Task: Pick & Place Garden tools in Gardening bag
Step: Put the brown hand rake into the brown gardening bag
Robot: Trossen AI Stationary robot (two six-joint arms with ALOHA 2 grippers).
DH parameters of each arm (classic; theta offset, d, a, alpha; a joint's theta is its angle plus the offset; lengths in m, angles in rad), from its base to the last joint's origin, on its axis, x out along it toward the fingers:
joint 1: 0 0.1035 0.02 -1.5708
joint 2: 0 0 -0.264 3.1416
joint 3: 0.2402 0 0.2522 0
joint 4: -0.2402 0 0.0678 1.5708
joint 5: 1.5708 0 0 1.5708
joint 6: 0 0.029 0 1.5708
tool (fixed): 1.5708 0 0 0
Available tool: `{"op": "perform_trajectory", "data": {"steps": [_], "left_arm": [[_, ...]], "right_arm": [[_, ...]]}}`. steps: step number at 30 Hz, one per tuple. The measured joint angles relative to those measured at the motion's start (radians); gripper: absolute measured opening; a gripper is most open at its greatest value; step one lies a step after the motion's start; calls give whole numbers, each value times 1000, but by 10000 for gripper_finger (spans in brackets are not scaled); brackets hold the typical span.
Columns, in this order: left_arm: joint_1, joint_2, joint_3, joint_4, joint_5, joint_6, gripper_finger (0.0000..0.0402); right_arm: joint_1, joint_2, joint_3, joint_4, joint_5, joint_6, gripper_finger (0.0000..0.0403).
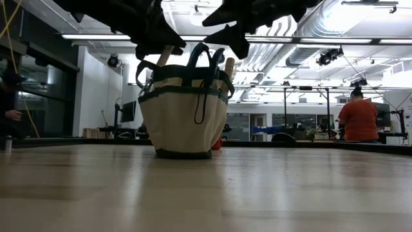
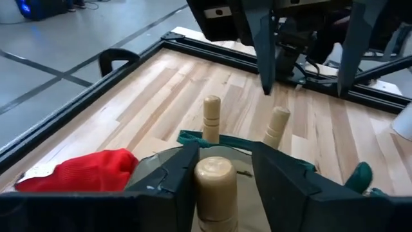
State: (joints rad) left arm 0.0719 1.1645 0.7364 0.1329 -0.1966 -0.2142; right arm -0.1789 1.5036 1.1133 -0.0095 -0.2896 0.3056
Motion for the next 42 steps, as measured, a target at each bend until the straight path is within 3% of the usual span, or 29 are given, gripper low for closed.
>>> {"op": "perform_trajectory", "data": {"steps": [6,15,29,33,38,42], "left_arm": [[0,-4,0,0,6,-2,100],[0,-40,2,5,16,0,7],[0,-95,28,-11,28,0,1],[0,-139,40,-127,-65,-24,1],[0,-210,37,-325,-219,-166,0],[0,-251,39,-411,-241,-347,0]], "right_arm": [[5,0,0,0,28,-15,181],[4,0,0,-1,30,-16,181],[4,0,0,-8,30,-22,181],[4,0,0,-23,44,-22,181],[4,0,0,-44,59,-21,181],[4,0,0,-47,59,-20,181]]}}
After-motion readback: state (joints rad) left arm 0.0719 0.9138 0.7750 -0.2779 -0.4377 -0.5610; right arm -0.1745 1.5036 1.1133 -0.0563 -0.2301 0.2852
